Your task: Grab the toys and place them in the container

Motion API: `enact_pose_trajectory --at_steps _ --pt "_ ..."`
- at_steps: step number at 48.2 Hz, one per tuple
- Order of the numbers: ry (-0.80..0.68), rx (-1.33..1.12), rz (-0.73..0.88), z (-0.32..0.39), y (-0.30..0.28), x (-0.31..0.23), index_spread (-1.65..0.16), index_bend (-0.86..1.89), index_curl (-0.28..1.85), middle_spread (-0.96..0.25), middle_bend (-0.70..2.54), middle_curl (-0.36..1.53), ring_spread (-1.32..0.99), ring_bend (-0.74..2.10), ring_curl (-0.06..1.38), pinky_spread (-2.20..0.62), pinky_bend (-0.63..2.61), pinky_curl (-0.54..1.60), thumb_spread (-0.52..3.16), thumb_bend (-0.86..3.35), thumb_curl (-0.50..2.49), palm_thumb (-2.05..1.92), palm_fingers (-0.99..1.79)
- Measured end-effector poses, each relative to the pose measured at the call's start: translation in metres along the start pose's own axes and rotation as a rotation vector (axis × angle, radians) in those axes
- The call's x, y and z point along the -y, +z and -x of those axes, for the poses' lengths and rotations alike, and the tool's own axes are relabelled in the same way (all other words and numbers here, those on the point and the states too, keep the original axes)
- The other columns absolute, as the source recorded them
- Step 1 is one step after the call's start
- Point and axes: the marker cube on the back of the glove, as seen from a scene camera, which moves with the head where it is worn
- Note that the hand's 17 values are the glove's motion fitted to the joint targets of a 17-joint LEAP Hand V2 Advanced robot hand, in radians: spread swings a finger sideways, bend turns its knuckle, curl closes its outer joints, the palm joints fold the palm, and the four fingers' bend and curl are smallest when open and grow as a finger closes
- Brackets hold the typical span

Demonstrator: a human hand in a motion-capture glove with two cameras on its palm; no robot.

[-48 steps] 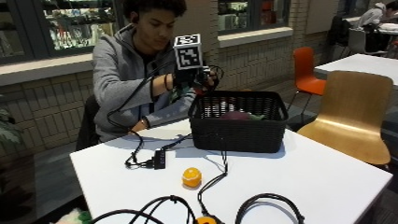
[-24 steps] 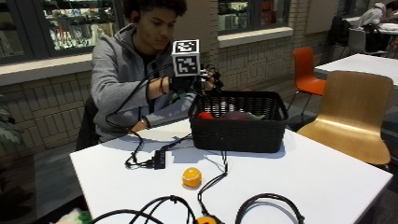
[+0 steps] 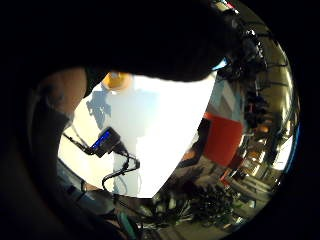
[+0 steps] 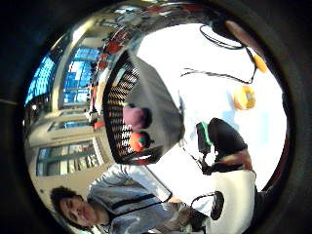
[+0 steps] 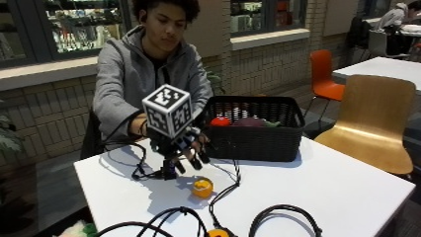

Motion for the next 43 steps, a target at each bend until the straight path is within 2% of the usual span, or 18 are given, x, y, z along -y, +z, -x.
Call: enact_pose_trajectory --at_steps 7,18,26,31,36,43 --pt "0.144 0.026 0.06 -0.026 0.049 0.017 -0.32 0.14 0.46 0.01 0.18 0.67 -0.13 0.54 0.43 -0.01 1.18 0.39 1.55 0.02 0.44 0.41 -0.01" --pt "0.276 -0.17 0.03 -0.057 0.065 0.038 -0.3 0.22 0.45 0.04 0.12 0.58 -0.13 0.44 0.41 -0.03 1.17 0.38 1.47 -0.03 0.39 0.33 -0.11" --pt "0.272 -0.05 -0.016 -0.055 0.077 0.037 -0.29 0.67 0.56 0.06 0.0 0.43 -0.08 0.17 0.34 -0.02 0.98 0.33 1.42 0.01 0.38 0.34 -0.17" --pt "0.249 -0.04 -0.07 -0.054 0.078 0.039 -0.27 0.96 0.64 0.06 0.01 0.35 -0.07 0.11 0.29 -0.01 0.88 0.3 1.43 0.06 0.42 0.46 -0.16" --pt "0.227 -0.099 -0.105 -0.049 0.078 0.037 -0.25 1.16 0.7 0.06 0.06 0.3 -0.05 0.1 0.26 -0.01 0.83 0.29 1.41 0.09 0.45 0.55 -0.14" --pt "0.204 -0.192 -0.117 -0.042 0.072 0.036 -0.22 1.29 0.73 0.05 0.14 0.29 -0.05 0.1 0.21 -0.01 0.77 0.28 1.38 0.12 0.48 0.64 -0.11"
